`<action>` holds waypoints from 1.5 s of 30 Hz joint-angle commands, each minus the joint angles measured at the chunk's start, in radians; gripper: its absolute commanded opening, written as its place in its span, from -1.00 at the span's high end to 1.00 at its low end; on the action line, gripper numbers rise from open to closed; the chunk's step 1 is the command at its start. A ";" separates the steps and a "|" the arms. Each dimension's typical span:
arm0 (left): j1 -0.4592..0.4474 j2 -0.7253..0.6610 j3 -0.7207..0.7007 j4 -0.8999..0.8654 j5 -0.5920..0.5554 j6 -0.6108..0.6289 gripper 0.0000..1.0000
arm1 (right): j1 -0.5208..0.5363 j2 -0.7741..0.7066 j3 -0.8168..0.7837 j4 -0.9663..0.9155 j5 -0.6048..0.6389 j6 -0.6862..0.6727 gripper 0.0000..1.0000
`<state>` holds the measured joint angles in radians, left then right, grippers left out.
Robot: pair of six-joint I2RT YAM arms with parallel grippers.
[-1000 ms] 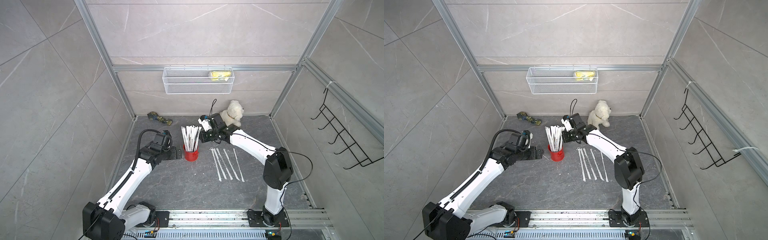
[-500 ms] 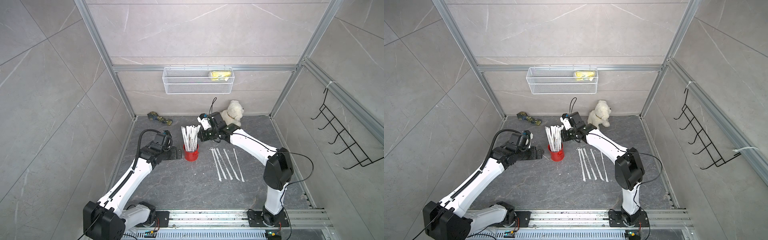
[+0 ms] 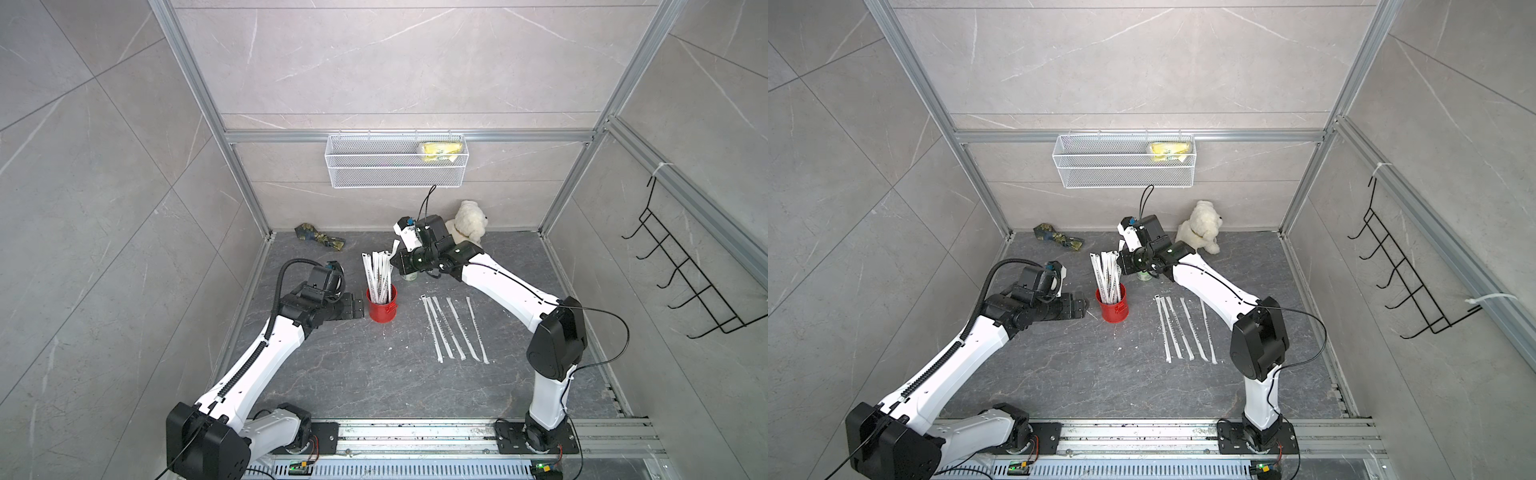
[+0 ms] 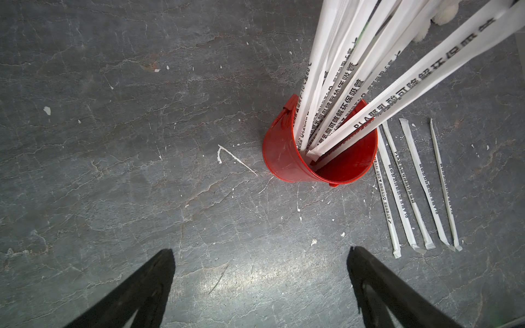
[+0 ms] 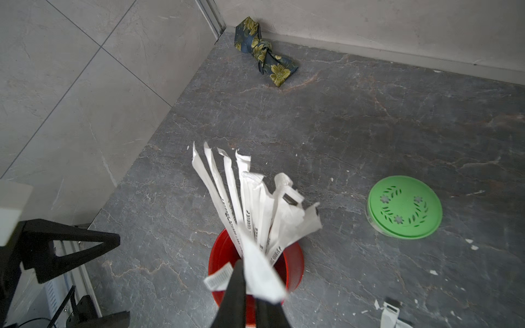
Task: Take the straws out of the storage container
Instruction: Pick up the straw from the container.
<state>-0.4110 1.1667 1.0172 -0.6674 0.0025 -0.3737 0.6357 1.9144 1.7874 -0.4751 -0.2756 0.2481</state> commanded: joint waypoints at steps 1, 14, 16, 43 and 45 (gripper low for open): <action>-0.004 -0.004 0.029 0.000 0.012 0.011 -0.99 | 0.009 -0.035 0.050 -0.050 0.013 -0.027 0.79; -0.005 -0.002 0.028 0.000 0.014 0.011 -0.99 | 0.009 -0.054 0.124 -0.089 0.026 -0.044 0.78; -0.005 -0.002 0.029 0.000 0.013 0.012 -0.99 | 0.010 -0.056 0.135 -0.095 0.028 -0.043 0.78; -0.005 -0.001 0.029 0.000 0.020 0.009 -0.99 | 0.014 -0.095 0.370 -0.240 0.061 -0.085 0.79; -0.005 -0.001 0.030 0.000 0.020 0.010 -0.99 | 0.013 -0.097 0.393 -0.260 0.061 -0.091 0.79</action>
<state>-0.4110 1.1667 1.0172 -0.6674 0.0067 -0.3737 0.6415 1.8565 2.1334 -0.6888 -0.2295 0.1822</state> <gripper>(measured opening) 0.994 0.107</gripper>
